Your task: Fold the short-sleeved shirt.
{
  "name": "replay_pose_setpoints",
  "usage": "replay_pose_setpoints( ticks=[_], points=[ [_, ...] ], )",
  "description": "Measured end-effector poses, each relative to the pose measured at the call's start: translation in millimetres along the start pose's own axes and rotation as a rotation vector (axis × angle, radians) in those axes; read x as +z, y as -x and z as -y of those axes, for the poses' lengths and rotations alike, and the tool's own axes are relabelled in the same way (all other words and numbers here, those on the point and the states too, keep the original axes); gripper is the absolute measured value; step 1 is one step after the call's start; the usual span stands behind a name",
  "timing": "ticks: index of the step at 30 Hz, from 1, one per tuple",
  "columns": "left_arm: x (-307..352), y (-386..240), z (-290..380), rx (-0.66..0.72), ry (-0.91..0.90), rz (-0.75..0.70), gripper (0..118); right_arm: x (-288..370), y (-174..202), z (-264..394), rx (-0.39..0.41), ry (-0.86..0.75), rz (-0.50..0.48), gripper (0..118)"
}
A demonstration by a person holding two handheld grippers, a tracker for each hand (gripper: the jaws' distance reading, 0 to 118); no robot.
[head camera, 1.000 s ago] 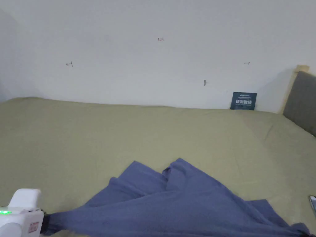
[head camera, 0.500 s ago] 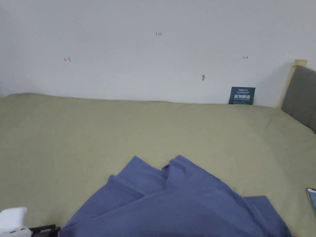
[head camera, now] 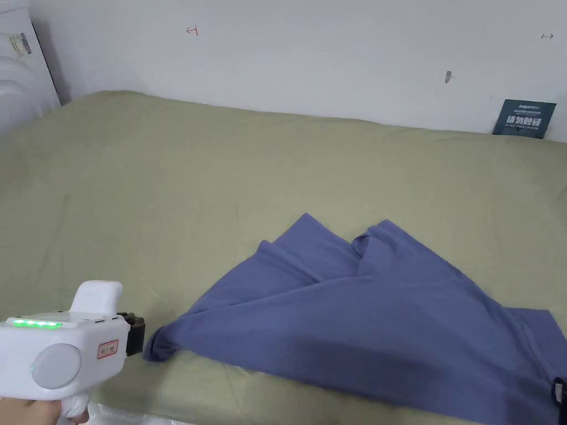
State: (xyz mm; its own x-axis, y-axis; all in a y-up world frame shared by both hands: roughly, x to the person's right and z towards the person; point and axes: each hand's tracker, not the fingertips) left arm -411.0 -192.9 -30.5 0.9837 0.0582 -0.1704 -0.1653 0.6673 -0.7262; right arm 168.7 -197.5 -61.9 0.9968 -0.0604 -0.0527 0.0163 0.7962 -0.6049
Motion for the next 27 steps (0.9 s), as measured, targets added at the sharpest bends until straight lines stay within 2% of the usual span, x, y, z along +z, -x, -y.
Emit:
replay_pose_setpoints(
  ticks=[1,2,3,4,5,10,11,12,13,14,17,20,27],
  points=[
    [-4,1,0,-0.008,0.023,0.029,9,-1,2,0,0.003,0.004,-0.003,0],
    [-10,1,-1,-0.014,0.053,0.049,16,-4,5,0,0.010,0.008,-0.004,0],
    [-17,1,-2,-0.015,0.042,0.034,52,-4,7,0,0.017,0.012,-0.009,0],
    [-26,-4,-2,-0.049,0.067,0.034,95,-5,8,0,0.022,0.015,-0.012,0],
    [-38,-6,-2,-0.069,0.093,0.023,118,-6,10,-1,0.029,0.021,-0.017,0],
    [-83,-12,-7,-0.123,0.109,-0.016,118,-11,15,-2,0.052,0.054,-0.018,0],
    [-88,-12,-8,-0.124,0.115,-0.017,116,-13,15,-2,0.057,0.060,-0.016,0],
    [-83,-15,-9,-0.109,0.118,-0.003,106,-15,15,-3,0.063,0.066,-0.014,0],
    [-80,-15,-10,-0.084,0.121,0.035,72,-17,16,-5,0.068,0.068,-0.013,0],
    [-78,-16,-9,-0.081,0.107,0.057,1,-19,17,-7,0.075,0.072,-0.015,0],
    [-79,-21,-7,-0.122,0.110,0.043,1,-39,20,-20,0.084,0.093,-0.028,0],
    [-78,-19,-6,-0.094,0.093,0.048,1,-64,26,-41,0.127,0.097,-0.033,0],
    [-79,-15,-11,-0.063,0.101,0.067,1,-172,37,-121,0.167,0.127,-0.052,0]
  ],
)
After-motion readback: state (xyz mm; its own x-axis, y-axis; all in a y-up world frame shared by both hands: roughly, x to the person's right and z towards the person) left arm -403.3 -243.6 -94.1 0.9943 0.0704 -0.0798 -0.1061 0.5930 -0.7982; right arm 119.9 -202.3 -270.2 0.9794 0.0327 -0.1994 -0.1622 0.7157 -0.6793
